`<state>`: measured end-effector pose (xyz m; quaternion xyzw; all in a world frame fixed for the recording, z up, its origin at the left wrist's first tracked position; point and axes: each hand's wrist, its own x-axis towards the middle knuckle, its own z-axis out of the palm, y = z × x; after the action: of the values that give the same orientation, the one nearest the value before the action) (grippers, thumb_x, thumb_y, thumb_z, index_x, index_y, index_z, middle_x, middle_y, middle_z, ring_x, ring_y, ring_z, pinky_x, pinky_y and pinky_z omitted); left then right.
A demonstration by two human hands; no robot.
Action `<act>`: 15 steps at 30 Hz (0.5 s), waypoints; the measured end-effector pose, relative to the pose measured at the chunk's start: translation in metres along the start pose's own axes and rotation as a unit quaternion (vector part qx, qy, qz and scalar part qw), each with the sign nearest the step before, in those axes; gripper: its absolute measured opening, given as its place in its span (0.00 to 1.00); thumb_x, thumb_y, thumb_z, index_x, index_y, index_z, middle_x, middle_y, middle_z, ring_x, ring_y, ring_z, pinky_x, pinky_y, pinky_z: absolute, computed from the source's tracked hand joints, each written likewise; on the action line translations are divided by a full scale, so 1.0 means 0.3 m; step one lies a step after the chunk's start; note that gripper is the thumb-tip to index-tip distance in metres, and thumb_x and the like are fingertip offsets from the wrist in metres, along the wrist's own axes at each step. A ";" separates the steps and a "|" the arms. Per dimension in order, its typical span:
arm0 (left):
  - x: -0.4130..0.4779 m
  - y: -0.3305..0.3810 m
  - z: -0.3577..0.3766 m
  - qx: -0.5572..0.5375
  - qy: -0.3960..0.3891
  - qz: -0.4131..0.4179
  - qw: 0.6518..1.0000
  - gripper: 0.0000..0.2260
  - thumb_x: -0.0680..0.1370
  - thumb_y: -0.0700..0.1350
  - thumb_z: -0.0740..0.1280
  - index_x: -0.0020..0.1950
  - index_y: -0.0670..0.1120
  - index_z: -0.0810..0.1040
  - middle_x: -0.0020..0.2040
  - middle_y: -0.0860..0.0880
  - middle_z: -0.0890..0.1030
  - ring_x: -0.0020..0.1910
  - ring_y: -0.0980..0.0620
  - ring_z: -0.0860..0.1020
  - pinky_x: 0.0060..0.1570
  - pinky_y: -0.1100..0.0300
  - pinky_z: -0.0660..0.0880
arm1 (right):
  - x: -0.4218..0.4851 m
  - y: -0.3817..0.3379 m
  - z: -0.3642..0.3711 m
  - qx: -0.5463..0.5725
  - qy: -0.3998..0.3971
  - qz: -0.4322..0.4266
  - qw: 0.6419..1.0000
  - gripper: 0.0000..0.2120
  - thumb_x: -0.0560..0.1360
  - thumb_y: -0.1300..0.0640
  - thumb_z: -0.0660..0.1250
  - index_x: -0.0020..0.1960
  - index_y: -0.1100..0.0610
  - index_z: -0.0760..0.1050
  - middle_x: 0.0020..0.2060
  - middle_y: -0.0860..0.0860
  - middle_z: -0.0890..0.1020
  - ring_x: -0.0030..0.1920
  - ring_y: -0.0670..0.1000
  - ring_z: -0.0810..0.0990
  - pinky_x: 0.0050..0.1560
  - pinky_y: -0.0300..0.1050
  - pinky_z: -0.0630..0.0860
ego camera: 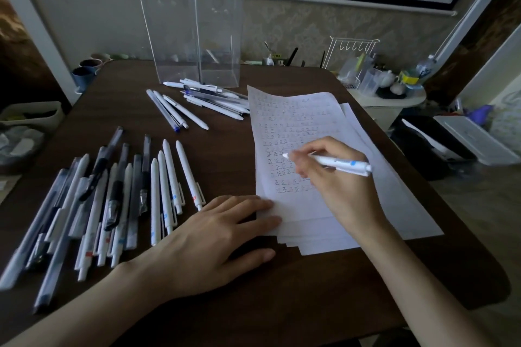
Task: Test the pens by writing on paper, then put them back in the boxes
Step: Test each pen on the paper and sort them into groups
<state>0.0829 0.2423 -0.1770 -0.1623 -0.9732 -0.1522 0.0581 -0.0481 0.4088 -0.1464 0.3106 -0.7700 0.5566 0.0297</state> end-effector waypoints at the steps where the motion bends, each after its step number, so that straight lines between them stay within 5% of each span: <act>1: 0.001 0.000 0.000 0.001 -0.002 0.002 1.000 0.23 0.80 0.62 0.51 0.70 0.54 0.68 0.70 0.52 0.68 0.69 0.56 0.65 0.67 0.60 0.62 | -0.001 0.009 0.006 -0.004 -0.016 0.009 1.000 0.08 0.72 0.54 0.72 0.41 0.57 0.75 0.32 0.51 0.80 0.33 0.49 0.80 0.32 0.44 0.76; 6: 0.006 -0.004 0.002 0.004 -0.014 0.021 1.000 0.23 0.80 0.61 0.51 0.72 0.54 0.66 0.72 0.56 0.65 0.72 0.57 0.61 0.68 0.58 0.61 | -0.026 0.042 0.024 0.046 -0.096 0.077 0.991 0.06 0.73 0.62 0.70 0.42 0.62 0.73 0.33 0.54 0.81 0.35 0.49 0.82 0.36 0.40 0.78; 12: 0.004 -0.006 0.010 0.013 -0.019 0.023 0.999 0.24 0.80 0.62 0.50 0.74 0.54 0.63 0.73 0.56 0.64 0.72 0.56 0.60 0.69 0.56 0.58 | -0.025 0.058 0.041 -0.005 -0.059 0.099 0.993 0.17 0.71 0.68 0.67 0.31 0.61 0.61 0.23 0.53 0.63 0.22 0.43 0.62 0.24 0.32 0.63; 15: 0.004 -0.003 0.009 0.022 -0.021 0.025 0.999 0.25 0.80 0.62 0.49 0.74 0.54 0.62 0.73 0.55 0.63 0.72 0.55 0.60 0.68 0.56 0.58 | -0.023 0.064 0.043 0.007 -0.061 0.101 0.993 0.17 0.72 0.68 0.66 0.30 0.59 0.62 0.21 0.55 0.66 0.20 0.43 0.67 0.25 0.37 0.66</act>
<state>0.0812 0.2426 -0.1795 -0.1889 -0.9728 -0.1260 0.0451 -0.0485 0.4041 -0.1701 0.2649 -0.7936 0.5424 -0.0760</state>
